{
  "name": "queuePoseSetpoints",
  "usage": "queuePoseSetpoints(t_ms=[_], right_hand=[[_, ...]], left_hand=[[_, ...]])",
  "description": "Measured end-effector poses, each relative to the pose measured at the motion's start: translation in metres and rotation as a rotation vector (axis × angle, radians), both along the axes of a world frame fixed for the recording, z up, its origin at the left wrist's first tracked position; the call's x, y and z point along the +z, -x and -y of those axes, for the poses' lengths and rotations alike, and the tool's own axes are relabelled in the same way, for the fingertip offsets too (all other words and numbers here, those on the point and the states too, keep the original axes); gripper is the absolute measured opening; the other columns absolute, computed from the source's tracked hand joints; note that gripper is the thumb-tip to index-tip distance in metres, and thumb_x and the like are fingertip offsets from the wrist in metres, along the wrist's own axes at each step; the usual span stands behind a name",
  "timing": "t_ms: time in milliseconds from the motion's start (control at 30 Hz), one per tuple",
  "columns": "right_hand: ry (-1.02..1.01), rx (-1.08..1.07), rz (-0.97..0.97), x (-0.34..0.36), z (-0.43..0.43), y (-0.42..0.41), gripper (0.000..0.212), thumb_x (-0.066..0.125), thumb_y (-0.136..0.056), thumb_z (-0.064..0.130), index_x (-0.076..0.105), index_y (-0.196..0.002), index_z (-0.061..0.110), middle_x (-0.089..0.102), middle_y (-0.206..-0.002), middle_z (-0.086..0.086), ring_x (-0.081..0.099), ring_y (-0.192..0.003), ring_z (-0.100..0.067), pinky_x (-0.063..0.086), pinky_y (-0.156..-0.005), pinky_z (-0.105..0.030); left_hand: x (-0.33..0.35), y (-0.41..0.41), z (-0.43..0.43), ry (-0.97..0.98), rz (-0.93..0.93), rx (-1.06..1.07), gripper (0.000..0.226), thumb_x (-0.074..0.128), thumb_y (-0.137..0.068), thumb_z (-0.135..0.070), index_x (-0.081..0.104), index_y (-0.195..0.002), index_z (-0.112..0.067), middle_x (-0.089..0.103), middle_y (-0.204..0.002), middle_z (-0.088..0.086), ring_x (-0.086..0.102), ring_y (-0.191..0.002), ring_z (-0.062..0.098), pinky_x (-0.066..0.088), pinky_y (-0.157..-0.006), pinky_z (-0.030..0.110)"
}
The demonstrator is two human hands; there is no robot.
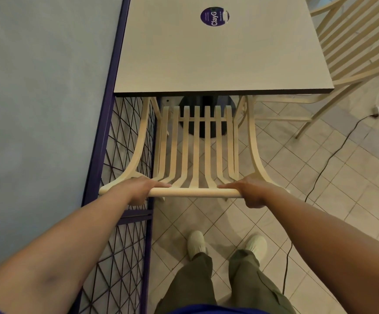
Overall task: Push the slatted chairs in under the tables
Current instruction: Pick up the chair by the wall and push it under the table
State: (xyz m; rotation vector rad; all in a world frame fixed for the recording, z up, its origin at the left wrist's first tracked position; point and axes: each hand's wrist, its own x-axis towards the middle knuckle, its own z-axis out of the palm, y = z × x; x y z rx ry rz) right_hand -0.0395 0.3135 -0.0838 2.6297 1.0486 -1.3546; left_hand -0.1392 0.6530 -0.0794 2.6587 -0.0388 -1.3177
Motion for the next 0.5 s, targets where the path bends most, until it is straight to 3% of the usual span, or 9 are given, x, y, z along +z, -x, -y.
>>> queuePoseSetpoints(t_ms=[367, 500], right_hand=[[0.008, -0.029, 0.012, 0.003, -0.001, 0.011, 0.091, 0.063, -0.088, -0.001, 0.023, -0.153, 0.05, 0.056, -0.117, 0.0, 0.058, -0.1, -0.018, 0.052, -0.095, -0.038], [0.005, -0.019, 0.009, 0.002, 0.002, 0.017, 0.09, 0.063, -0.089, 0.001, 0.024, -0.153, 0.048, 0.056, -0.116, 0.0, 0.058, -0.099, -0.018, 0.051, -0.094, -0.037]], left_hand=[[0.001, 0.008, 0.001, -0.003, -0.006, -0.004, 0.105, 0.06, -0.085, 0.008, 0.02, -0.145, -0.068, 0.055, -0.113, -0.002, 0.058, -0.085, 0.014, 0.051, -0.07, 0.03], [-0.001, 0.014, 0.001, 0.001, -0.029, 0.013, 0.109, 0.061, -0.083, 0.009, 0.019, -0.144, -0.07, 0.055, -0.111, -0.003, 0.059, -0.087, 0.015, 0.055, -0.077, 0.035]])
